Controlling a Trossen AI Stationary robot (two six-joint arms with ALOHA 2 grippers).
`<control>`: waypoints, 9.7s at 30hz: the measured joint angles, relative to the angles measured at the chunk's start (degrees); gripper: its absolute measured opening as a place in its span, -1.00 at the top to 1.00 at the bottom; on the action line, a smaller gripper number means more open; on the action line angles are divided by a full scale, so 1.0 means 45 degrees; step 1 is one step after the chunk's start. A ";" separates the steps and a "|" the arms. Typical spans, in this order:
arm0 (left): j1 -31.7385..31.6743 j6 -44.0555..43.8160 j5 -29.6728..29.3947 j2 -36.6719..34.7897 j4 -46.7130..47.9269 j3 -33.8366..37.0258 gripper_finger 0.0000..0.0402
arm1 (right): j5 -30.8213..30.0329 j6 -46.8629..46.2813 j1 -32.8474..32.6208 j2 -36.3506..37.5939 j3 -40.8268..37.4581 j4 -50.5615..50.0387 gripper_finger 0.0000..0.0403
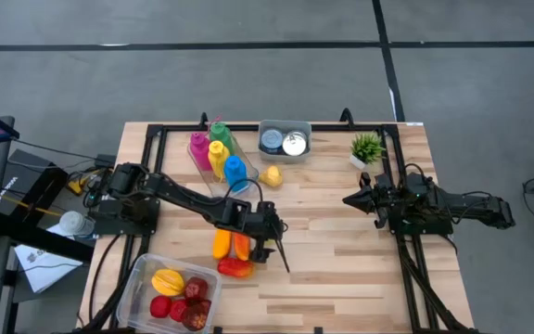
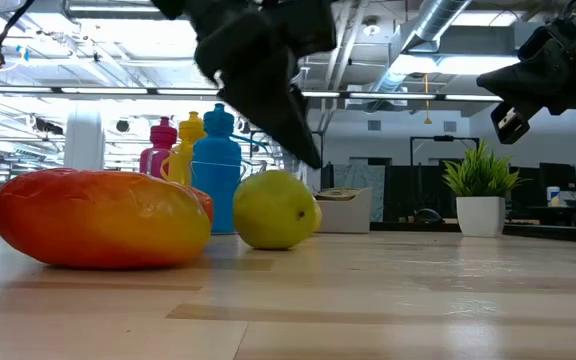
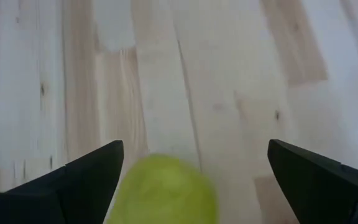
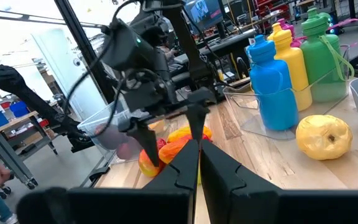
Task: Pick & Place Food Item
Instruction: Put the green apple into the white bin
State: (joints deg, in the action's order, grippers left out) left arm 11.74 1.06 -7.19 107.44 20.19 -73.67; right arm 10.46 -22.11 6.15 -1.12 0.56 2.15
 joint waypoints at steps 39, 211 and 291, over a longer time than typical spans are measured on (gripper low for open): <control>-0.0184 -0.9359 0.2688 -0.1041 -0.4861 0.1890 -0.62 | 0.0005 0.0002 -0.0002 0.0000 0.0000 0.0020 0.94; 0.7642 -2.4170 -0.0653 -1.1278 -0.4184 0.5417 -0.63 | 0.0000 0.0005 0.0000 0.0004 0.0000 0.0005 0.94; 0.9967 -2.1739 -0.0770 -0.4556 1.1632 -0.1898 -0.62 | 0.0000 0.0005 -0.0002 0.0005 0.0000 0.0000 0.94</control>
State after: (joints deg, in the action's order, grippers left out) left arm 56.60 -96.77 -10.65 86.94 72.54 -82.21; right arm 10.46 -22.09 6.14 -1.10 0.56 2.15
